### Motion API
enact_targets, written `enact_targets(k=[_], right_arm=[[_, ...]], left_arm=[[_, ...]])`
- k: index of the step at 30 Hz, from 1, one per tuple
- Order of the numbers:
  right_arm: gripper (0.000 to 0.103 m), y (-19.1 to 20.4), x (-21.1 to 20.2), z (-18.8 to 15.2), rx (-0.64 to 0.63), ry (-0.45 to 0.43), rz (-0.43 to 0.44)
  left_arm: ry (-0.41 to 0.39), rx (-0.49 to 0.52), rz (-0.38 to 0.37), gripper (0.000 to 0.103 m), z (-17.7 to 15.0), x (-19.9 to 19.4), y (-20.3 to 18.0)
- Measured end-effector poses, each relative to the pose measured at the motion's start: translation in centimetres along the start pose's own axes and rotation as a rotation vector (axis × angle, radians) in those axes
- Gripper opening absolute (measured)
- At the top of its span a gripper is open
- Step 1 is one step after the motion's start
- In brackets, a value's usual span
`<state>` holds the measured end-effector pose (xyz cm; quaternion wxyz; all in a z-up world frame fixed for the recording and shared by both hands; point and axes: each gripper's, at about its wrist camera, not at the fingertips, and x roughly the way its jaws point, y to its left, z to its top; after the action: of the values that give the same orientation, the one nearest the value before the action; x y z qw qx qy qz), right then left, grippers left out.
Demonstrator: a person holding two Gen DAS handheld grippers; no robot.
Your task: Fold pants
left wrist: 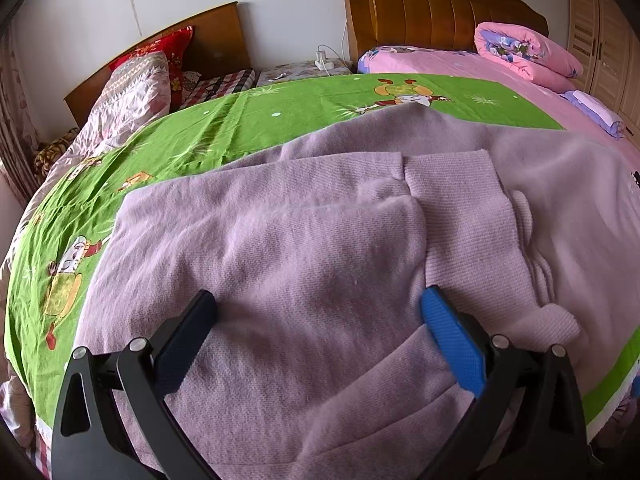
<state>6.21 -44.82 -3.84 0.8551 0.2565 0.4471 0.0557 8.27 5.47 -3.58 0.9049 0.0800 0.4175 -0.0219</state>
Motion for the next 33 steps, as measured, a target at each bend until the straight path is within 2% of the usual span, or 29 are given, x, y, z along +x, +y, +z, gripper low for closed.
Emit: enact_targets(k=[4, 6, 11, 13, 17, 18, 19, 22, 25, 26, 28, 31, 33], right_arm=[[0.097, -1.5, 0.7, 2.1, 0.141, -0.093, -0.032], [0.095, -0.3, 1.3, 2.1, 0.105, -0.066, -0.064], [0.079, 1.4, 1.3, 0.0, 0.020, -0.002, -0.012], [0.075, 1.7, 1.3, 0.0, -0.006, -0.001, -0.031], [0.072, 0.3, 2.2, 2.1, 0.059, -0.050, -0.037], [0.066, 0.0, 2.5, 2.7, 0.085, -0.063, -0.030], [0.051, 0.1, 3.0, 3.0, 0.097, -0.063, -0.019], [0.035, -0.5, 2.8, 2.5, 0.088, -0.096, 0.017], [0.030, -2.0, 1.6, 1.4, 0.149, -0.149, 0.142], [0.030, -2.3, 1.3, 1.1, 0.170, -0.157, 0.171], [0.030, -2.4, 1.0, 1.0, 0.167, -0.177, 0.182], [0.030, -2.0, 1.2, 1.0, 0.167, -0.207, 0.164], [0.030, -2.3, 1.0, 0.9, 0.178, -0.216, 0.170]], left_arm=[[0.000, -0.002, -0.002, 0.102, 0.0, 0.0, 0.0], [0.000, -0.002, -0.002, 0.102, 0.0, 0.0, 0.1], [-0.002, -0.004, -0.005, 0.102, 0.0, 0.0, 0.0], [-0.001, -0.004, -0.006, 0.102, 0.0, 0.0, 0.1], [-0.001, -0.005, -0.007, 0.102, 0.0, 0.0, 0.0], [-0.001, -0.005, -0.006, 0.102, 0.0, -0.1, 0.0], [-0.001, -0.005, -0.007, 0.102, 0.0, -0.1, 0.0], [-0.007, -0.005, -0.007, 0.102, 0.0, -0.2, 0.0], [-0.003, -0.027, -0.026, 0.101, 0.2, -1.1, 0.2], [-0.024, -0.052, -0.056, 0.101, 0.6, -2.1, 0.3], [-0.054, -0.061, -0.090, 0.101, 1.6, -3.4, -0.3], [-0.058, 0.084, -0.076, 0.101, 3.0, -4.0, -4.7], [-0.014, 0.150, -0.072, 0.101, 2.8, -2.8, -6.9]])
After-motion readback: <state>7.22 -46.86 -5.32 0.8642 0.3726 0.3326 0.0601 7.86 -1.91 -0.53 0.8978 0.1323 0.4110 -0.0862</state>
